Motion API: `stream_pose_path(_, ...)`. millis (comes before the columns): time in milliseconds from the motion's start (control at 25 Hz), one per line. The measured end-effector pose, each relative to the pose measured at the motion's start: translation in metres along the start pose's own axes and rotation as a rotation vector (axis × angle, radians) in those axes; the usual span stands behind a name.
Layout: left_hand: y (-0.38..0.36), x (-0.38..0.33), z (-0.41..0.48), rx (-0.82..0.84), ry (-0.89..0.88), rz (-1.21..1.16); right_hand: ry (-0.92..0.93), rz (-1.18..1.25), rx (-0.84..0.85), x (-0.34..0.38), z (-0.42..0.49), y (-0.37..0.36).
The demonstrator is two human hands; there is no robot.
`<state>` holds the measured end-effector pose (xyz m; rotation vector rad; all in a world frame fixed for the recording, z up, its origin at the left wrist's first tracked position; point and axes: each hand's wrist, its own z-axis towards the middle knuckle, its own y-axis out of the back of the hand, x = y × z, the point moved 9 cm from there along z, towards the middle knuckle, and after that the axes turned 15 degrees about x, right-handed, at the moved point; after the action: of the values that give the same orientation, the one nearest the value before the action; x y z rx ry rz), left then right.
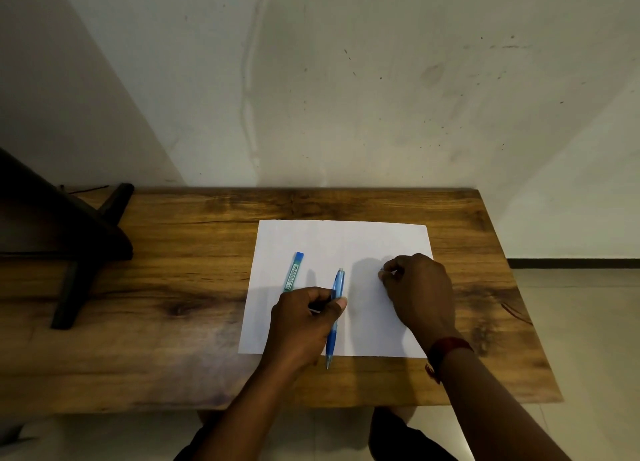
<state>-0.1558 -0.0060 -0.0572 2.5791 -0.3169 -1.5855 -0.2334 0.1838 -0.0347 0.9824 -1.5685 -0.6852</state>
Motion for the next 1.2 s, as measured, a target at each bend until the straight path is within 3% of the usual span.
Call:
stream_pose_path(160,-0.003,0.004,0.002,0.018,0.019,0.001,0.047,0.087,-0.011,0.006,-0.002,0.003)
stream_pose_path(360,-0.021,0.008,0.007,0.086,0.099,-0.269,-0.216,0.986,0.264,-0.017,-0.009,-0.018)
stream_pose_path(520,-0.020,0.002,0.005,0.037,0.061,-0.343,-0.293,1.262,0.479,-0.010,-0.019,-0.040)
stream_pose_path(760,-0.006,-0.019,0.002,-0.049,-0.056,-0.272,-0.198,1.374,0.752,0.020,-0.032,-0.057)
stream_pose_path(1200,0.000,-0.008,0.002,-0.098,-0.009,-0.281,-0.185,1.279,0.728,0.021,-0.035,-0.059)
